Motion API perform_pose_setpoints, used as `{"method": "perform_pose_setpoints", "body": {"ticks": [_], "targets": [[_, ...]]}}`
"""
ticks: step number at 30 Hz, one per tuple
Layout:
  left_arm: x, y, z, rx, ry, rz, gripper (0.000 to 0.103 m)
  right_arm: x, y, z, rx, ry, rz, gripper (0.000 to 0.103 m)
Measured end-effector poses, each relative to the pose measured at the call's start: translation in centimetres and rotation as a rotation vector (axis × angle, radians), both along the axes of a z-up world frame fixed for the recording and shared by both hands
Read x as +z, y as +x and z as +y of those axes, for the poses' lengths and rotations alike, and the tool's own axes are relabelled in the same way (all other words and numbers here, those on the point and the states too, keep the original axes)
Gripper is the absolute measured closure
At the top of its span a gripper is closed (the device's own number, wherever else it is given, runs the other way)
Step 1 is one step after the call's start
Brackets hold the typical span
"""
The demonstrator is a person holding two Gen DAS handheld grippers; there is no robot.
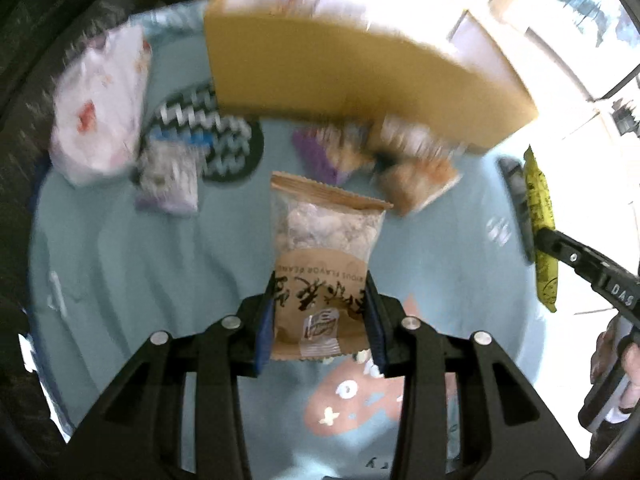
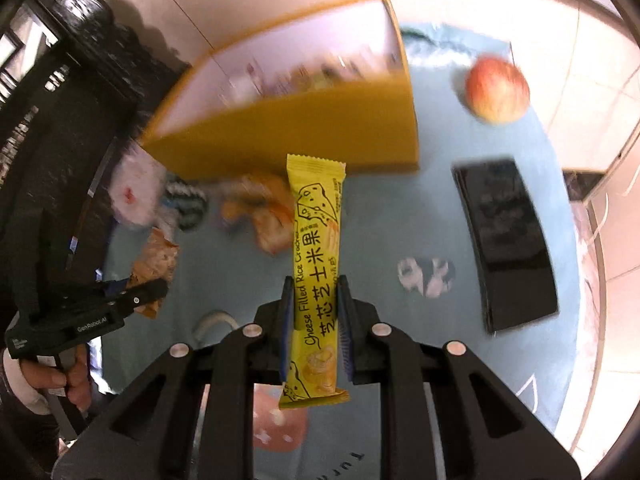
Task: Organize snacks
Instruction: 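Carry the brown bag and yellow bar into the yellow box and open both grippers, then grasp the clear bread-bun bag with the left gripper while the right grasps the orange-printed cracker pack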
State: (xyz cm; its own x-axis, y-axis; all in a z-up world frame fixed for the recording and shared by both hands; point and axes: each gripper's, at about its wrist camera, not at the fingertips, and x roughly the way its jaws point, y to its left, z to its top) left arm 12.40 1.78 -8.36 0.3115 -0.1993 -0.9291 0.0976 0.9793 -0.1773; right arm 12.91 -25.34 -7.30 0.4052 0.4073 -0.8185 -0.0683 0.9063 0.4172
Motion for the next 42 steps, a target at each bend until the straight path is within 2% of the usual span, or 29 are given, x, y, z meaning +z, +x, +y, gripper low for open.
{"method": "perform_pose_setpoints", "body": {"ticks": [4,8,11,14,15,16,17,18,19,20,21,23,26,31,37,42], "targets": [[5.6,2.0,-0.3,-0.016,-0.032,-0.124,0.065,4.1,1.8,-0.6,-0.003,0.031,-0.108,0.083],[9.3,5.9,-1.8,-0.033,-0.048,-0.211,0.065,7.3,4.5,-1.0,-0.014,0.032,-0.195,0.083],[10.3,9.8,-3.3,-0.047,-0.04,-0.235,0.065,8.6,7.4,-0.5,-0.026,0.015,-0.236,0.083],[10.0,13.2,-4.8,-0.041,-0.034,-0.223,0.064,8.5,10.6,-0.3,-0.049,-0.004,-0.247,0.082],[9.7,14.6,-5.1,-0.03,-0.036,-0.22,0.06,8.0,12.0,-0.2,-0.06,-0.01,-0.238,0.081],[9.4,15.8,-5.4,-0.012,-0.029,-0.231,0.04,7.5,13.1,-0.1,-0.07,-0.027,-0.218,0.074],[9.2,16.7,-5.6,0.02,0.011,-0.238,0.022,6.9,14.0,0.0,-0.091,-0.051,-0.191,0.059],[9.1,16.7,-5.3,0.057,0.057,-0.255,0.002,6.4,14.5,-0.2,-0.13,-0.073,-0.169,0.051],[9.2,16.7,-5.2,0.08,0.075,-0.283,0.002,6.2,14.1,-0.9,-0.168,-0.053,-0.189,0.045],[9.3,16.6,-4.9,0.076,0.064,-0.3,0.002,6.2,13.7,-1.0,-0.157,-0.028,-0.216,0.045],[9.1,16.4,-4.5,0.059,0.047,-0.294,0.002,6.0,13.1,-0.9,-0.129,-0.041,-0.239,0.045],[8.4,16.1,-3.7,0.066,0.062,-0.273,0.002,5.7,12.2,-1.4,-0.125,-0.067,-0.243,0.045],[7.3,15.4,-2.0,0.087,0.055,-0.228,0.002,4.8,11.2,-1.6,-0.113,-0.039,-0.204,0.045],[5.8,13.7,-0.5,0.112,0.04,-0.173,0.002,3.9,9.3,-0.8,-0.09,-0.051,-0.172,0.044],[3.9,11.4,-0.4,0.104,0.028,-0.107,0.002,2.6,7.1,-0.3,-0.073,-0.05,-0.134,0.043],[1.7,9.9,-2.3,0.066,0.001,-0.035,0.002,0.1,5.8,-0.1,-0.057,-0.059,-0.063,0.041]]}}
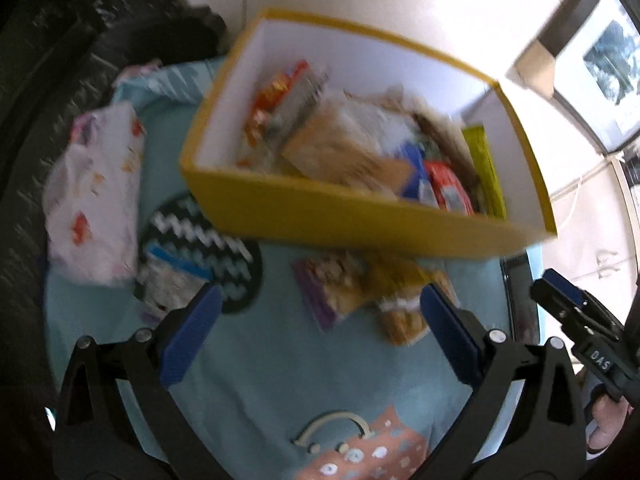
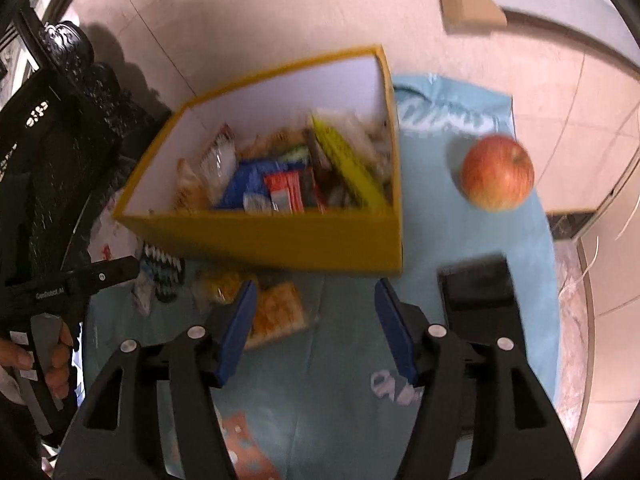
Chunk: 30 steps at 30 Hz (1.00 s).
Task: Organize snacks
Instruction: 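Grasp the clear bread-bun bag with the left gripper while the right grasps the orange-printed cracker pack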
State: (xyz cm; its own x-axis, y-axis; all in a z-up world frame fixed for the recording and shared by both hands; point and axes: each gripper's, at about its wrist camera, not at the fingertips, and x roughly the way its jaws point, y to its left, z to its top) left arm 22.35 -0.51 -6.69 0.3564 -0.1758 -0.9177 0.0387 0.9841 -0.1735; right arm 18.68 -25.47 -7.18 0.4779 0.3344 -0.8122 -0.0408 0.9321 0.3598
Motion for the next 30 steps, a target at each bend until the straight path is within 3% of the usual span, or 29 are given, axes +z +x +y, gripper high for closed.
{"method": "perform_pose_setpoints", "body": {"ticks": [5,13,14,16,22,30], "targets": [[-2.2,-0.3,-2.8,-0.019,-0.039,0.067,0.002,-1.8,-1.2,-0.2,-0.003,-0.006,0.053,0.041],[-5.0,1.0,-6.2,0.043,-0.033,0.11,0.002,-3.9,-2.4,-0.4,0.005,-0.008,0.112,0.041],[-5.3,1.1,-6.3,0.045,-0.038,0.107,0.004,-4.1,-2.5,-0.3,0.008,-0.01,0.12,0.041],[-6.1,1.6,-6.7,0.014,-0.057,0.121,0.039,-4.3,-2.6,-0.3,0.016,-0.014,0.13,0.041],[-6.6,0.4,-6.2,-0.04,-0.051,0.104,0.051,-4.4,-2.2,0.6,0.034,-0.006,0.14,0.041],[-5.8,-3.7,-1.4,-0.007,-0.098,0.098,0.053,-4.2,-1.3,5.3,0.154,-0.029,0.109,0.03]]}}
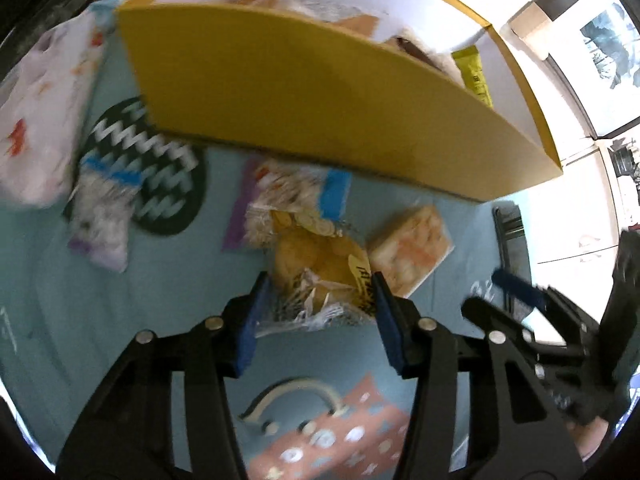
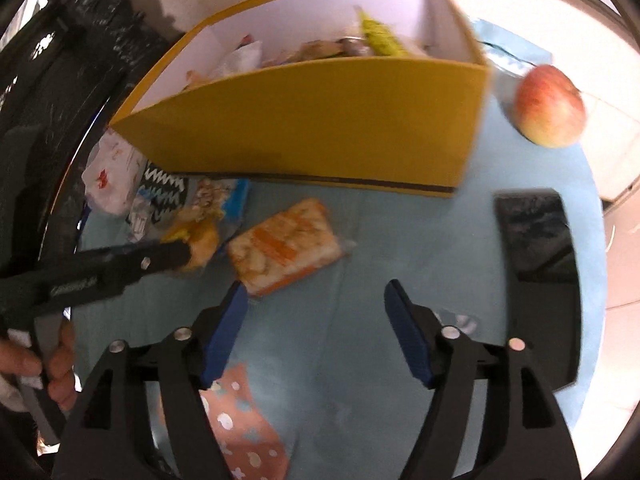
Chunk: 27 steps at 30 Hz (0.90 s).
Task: Organize snacks
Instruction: 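Grasp the clear bread-bun bag with the left gripper while the right grasps the orange-printed cracker pack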
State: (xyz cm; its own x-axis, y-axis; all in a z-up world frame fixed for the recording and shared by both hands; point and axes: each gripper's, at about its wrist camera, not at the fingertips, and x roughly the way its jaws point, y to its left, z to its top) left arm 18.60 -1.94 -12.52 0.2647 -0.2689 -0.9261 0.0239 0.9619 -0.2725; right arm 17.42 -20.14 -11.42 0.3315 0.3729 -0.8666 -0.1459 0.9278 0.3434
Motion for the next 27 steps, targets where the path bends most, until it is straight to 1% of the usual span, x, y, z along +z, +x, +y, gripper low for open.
{"method": "perform_pose_setpoints", "body": {"ticks": [1,3,4,5,7,8,9,10,12,13,14,16,19,22,24,27], "targets": [[0.1,-0.5,0.5,0.003,0.001,-0.001,0.054,-0.1,0.2,0.5,0.013,-0.003,0.001,0.029],[0.2,-1.2,1.2,0.012,-0.01,0.0,0.054,-0.7,0.7,2.2,0.053,-0.038,0.001,0.021],[0.1,-1.4,1.5,0.018,-0.009,0.003,0.054,-1.0,0.9,3.1,0.073,-0.081,-0.014,0.014],[0.1,-1.5,1.9,0.021,-0.009,0.004,0.054,-1.2,1.1,3.6,0.092,-0.117,-0.03,0.01],[0.0,-1.7,2.2,0.027,-0.011,0.012,0.054,-1.8,1.5,5.2,0.158,-0.227,-0.08,0.009],[0.0,-1.8,2.4,0.026,-0.013,0.012,0.054,-2.2,1.8,5.9,0.191,-0.271,-0.095,0.005],[0.0,-1.8,2.4,0.023,-0.014,0.012,0.054,-2.8,2.2,6.4,0.227,-0.283,-0.092,0.003],[-0.1,-1.8,2.4,0.021,-0.015,0.013,0.054,-2.9,2.5,6.5,0.236,-0.274,-0.094,0.001],[-0.3,-1.7,2.2,0.022,-0.018,0.016,0.054,-3.3,3.3,6.6,0.242,-0.245,-0.096,0.001],[-0.4,-1.7,2.2,0.021,-0.02,0.018,0.054,-3.4,3.7,6.6,0.244,-0.228,-0.084,0.004],[-0.5,-1.7,2.3,0.022,-0.022,0.021,0.054,-3.6,4.2,6.5,0.255,-0.186,-0.055,0.017],[-0.7,-1.9,2.5,0.02,-0.022,0.028,0.054,-3.7,4.5,6.4,0.251,-0.178,-0.028,0.02],[-0.9,-2.0,2.3,0.019,-0.02,0.036,0.054,-3.2,3.7,6.3,0.267,-0.173,-0.019,0.024],[-0.6,-2.3,2.1,0.014,-0.018,0.03,0.054,-2.6,1.8,5.5,0.254,-0.147,-0.016,0.025],[-0.4,-2.7,2.1,0.006,-0.014,0.027,0.054,-2.5,0.8,4.7,0.238,-0.123,0.006,0.025],[-0.2,-3.0,2.2,0.004,-0.016,0.03,0.054,-2.2,-1.1,4.2,0.228,-0.14,0.002,0.025]]}}
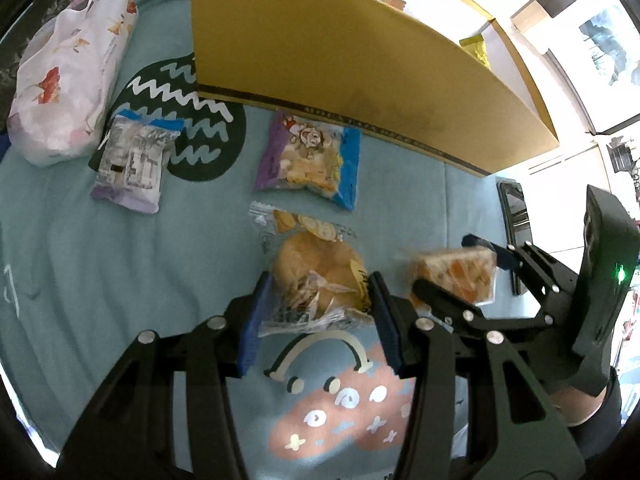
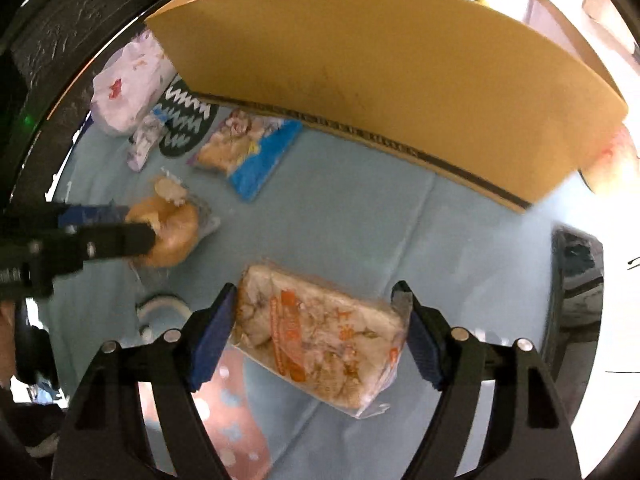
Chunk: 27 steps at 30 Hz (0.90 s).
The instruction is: Organize snacks
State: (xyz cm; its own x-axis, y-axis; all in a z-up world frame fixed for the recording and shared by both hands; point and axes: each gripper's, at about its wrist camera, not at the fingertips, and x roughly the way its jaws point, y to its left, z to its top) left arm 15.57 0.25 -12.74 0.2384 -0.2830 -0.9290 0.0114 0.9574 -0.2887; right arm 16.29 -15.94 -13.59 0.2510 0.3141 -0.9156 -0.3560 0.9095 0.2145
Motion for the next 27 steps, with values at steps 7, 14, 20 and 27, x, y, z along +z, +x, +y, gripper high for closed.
{"method": "perform_pose_setpoints", "body": {"ticks": [7,14,20,27], "targets": [[1.4,-1.2,0.1,-0.023,-0.005,-0.026,0.054,1.8,-1.9,-1.5,-0.033,0.04,-0.013,0.025],[5.3,-2.5,0.2,-0.054,-0.021,-0.106,0.054,5.4,-2.4,-2.5,-0.07,0.108,-0.08,0.025],[9.9,-2.5,-0.4,-0.077,-0.038,-0.203,0.054,9.9,-1.8,-4.6,-0.123,0.156,-0.181,0.025],[16.2,1.3,-1.3,-0.098,-0.063,-0.35,0.065,14.5,1.1,-6.6,-0.194,0.208,-0.308,0.025]]}}
